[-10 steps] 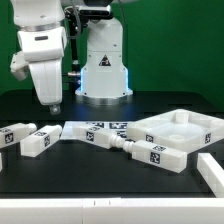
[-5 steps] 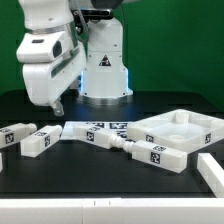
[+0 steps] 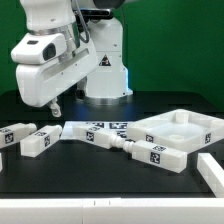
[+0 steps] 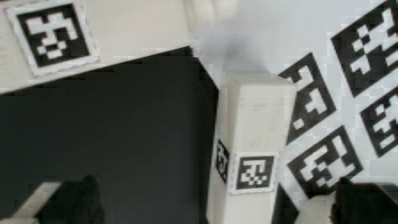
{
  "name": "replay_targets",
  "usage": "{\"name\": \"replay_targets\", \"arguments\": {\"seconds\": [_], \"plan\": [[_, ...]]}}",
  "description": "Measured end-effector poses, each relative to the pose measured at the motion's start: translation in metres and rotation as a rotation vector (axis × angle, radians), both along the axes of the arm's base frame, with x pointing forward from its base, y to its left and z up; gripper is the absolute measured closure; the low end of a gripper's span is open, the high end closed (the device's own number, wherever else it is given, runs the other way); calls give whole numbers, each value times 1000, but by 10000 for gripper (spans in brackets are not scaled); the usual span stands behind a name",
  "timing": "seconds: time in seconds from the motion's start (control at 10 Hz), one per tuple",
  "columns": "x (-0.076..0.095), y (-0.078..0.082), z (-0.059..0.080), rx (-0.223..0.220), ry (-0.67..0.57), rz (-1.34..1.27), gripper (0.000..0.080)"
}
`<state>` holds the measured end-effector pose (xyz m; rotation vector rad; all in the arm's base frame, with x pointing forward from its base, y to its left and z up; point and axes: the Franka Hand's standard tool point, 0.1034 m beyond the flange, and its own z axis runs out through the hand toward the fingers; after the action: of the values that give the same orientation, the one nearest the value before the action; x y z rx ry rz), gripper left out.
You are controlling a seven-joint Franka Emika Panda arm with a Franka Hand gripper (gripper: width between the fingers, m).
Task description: Assemble desk
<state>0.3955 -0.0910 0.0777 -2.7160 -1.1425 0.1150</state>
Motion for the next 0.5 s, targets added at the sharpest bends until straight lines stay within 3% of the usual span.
{"name": "replay_targets", "arguments": {"seconds": [0.1,0.3,0.4,0.5], "plan": [[0,17,-3,-38,-8,-141,150],[5,42,-15,-53,-47,-299,150],[0,39,-23,-42,-66,-387,150],[-1,39,-21,-40,-52,-372,150]]}}
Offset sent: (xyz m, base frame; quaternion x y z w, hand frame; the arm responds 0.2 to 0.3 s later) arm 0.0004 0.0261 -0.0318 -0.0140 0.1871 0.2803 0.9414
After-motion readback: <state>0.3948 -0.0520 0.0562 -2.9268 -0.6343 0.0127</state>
